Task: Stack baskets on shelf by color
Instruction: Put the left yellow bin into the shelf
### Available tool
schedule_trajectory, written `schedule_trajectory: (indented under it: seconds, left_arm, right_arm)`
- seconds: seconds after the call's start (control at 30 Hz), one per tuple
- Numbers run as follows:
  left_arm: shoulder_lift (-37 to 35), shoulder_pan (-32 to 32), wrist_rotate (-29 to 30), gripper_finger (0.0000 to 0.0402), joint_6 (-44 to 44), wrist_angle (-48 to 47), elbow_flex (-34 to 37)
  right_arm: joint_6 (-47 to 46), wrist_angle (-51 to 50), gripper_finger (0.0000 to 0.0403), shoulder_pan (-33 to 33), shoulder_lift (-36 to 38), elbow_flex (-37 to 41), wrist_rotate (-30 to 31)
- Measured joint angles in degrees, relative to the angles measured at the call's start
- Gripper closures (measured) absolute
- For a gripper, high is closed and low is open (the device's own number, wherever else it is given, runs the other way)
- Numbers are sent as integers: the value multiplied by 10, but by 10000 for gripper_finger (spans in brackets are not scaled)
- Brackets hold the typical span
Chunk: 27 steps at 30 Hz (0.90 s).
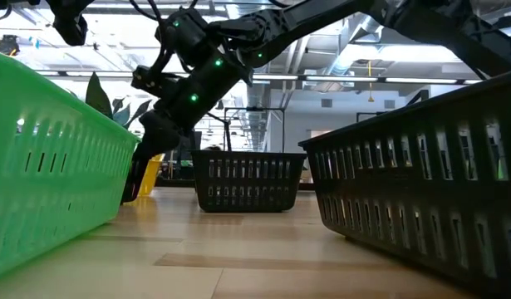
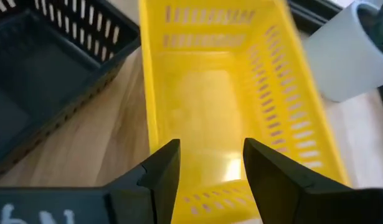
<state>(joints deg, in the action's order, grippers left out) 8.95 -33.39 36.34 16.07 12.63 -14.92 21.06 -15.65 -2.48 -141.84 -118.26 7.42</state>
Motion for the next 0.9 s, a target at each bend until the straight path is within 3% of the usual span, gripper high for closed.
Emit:
schedule_trajectory:
  seconds: [0.53,0.9]
  left_arm:
    - [0,0,0,181,0,-3,0]
    - [0,0,0,181,1,-3,0]
  right_arm:
    - [34,6,206,24,7,-11,-2]
    - [30,-74,209,11,7,-11,3]
